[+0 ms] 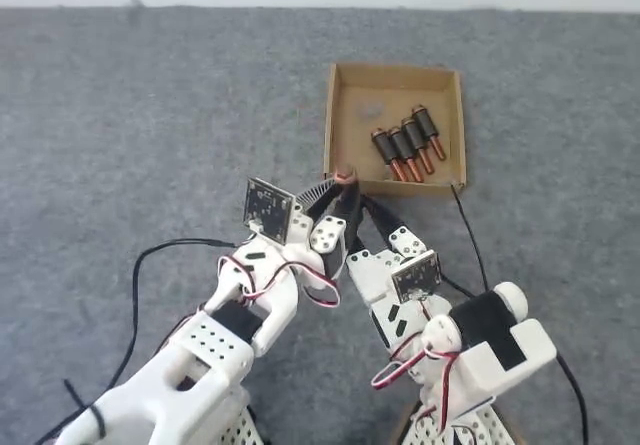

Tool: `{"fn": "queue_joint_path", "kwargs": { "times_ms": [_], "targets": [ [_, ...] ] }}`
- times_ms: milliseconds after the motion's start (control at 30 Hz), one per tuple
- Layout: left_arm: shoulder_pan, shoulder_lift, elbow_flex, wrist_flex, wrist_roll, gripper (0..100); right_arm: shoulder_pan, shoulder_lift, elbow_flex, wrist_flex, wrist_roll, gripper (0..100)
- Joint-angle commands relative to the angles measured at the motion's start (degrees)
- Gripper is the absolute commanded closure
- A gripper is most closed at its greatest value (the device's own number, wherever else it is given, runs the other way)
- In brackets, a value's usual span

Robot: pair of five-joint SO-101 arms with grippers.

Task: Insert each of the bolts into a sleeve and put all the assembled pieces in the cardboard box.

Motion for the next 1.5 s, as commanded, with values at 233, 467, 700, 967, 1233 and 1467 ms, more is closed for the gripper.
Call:
{"fn": "queue_joint_path", "kwargs": {
  "times_ms": [233, 467, 700, 967, 1233, 1467],
  "targets": [
    [0.09, -0.26, 2.86, 0.97, -0.62, 99, 2.68, -1.1, 0.35, -0.13, -0.44, 99.3],
    [-0.18, -0.35, 2.86, 1.58, -0.44, 99, 2.59, -0.92, 0.35, -0.13, -0.44, 99.3],
    [-0.35, -0.35, 2.86, 1.85, -0.35, 89, 2.59, -0.75, 0.35, -0.13, -0.44, 99.3],
    [-2.2, -0.35, 3.21, 4.57, -0.35, 81, 2.59, -0.66, 0.35, -0.13, -0.44, 99.3],
    [-3.87, -0.88, 3.03, 4.4, 2.55, 80, 2.59, -0.66, 0.26, -0.13, -0.44, 99.3],
    [0.7, -0.97, 3.03, 4.4, 3.16, 80, 2.59, -0.57, -0.26, 0.57, -0.44, 99.3]
  ]
}}
